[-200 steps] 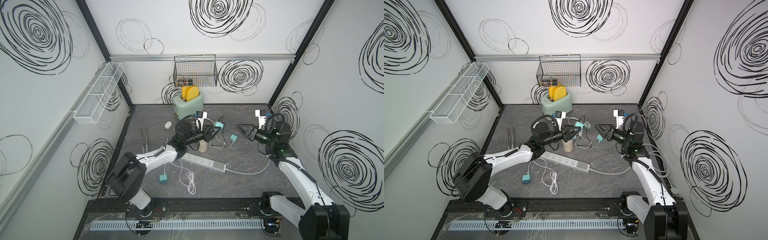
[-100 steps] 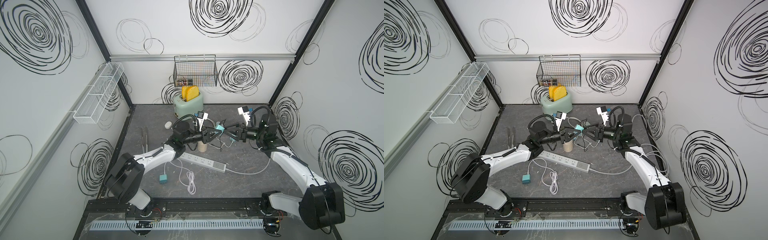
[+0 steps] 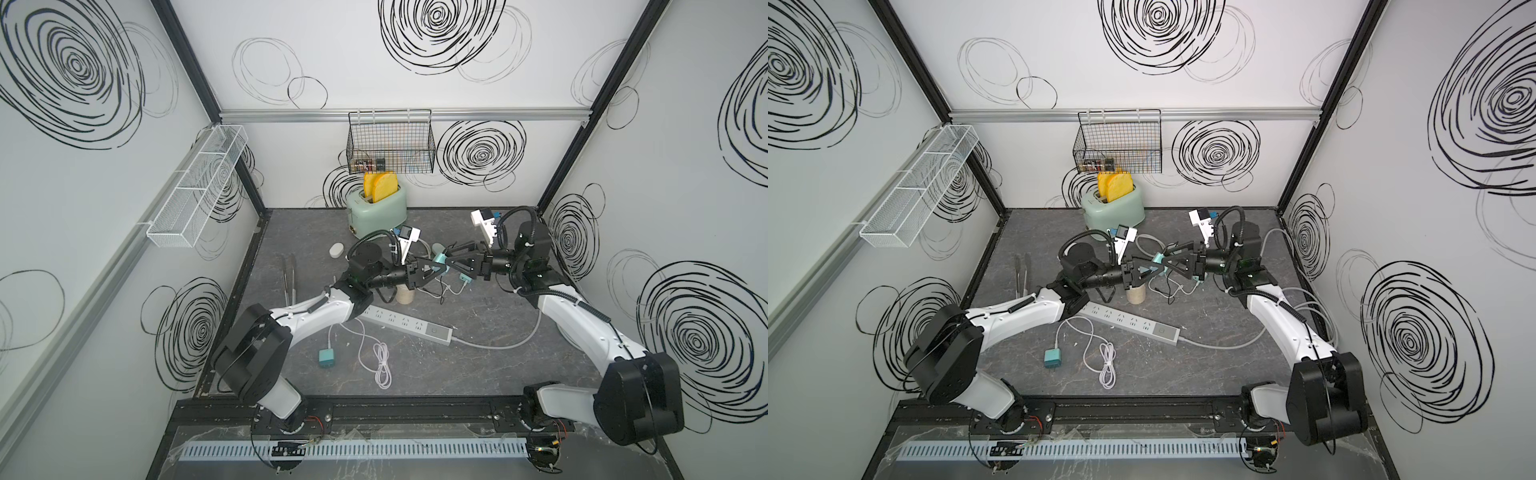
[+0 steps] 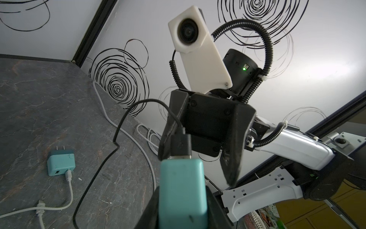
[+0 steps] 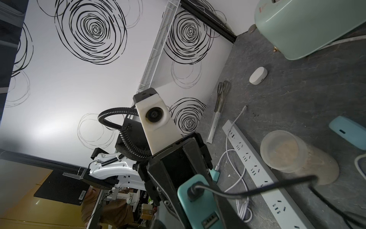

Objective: Charge the bluetooth headset
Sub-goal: Pick up the plug from the center of the board.

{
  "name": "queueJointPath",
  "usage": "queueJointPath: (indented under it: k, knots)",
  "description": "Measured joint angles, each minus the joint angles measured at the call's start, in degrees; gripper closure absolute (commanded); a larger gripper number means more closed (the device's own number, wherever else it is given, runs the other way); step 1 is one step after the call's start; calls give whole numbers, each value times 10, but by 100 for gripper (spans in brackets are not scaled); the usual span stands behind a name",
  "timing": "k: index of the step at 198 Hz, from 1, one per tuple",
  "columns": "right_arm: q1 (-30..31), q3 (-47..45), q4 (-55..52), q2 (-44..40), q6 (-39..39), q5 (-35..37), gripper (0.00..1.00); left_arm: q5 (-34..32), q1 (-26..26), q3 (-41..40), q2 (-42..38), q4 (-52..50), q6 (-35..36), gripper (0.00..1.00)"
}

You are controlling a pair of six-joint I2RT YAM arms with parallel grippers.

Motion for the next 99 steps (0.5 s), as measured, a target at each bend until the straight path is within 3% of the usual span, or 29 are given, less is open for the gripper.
queueJointPath:
  k: [56, 99]
  knots:
    - [2, 0, 9, 7, 3, -17, 59, 8, -7, 1, 7, 17, -9, 95]
    - [1, 0, 24, 7, 7, -32, 75, 21, -11, 5, 11, 26, -14, 95]
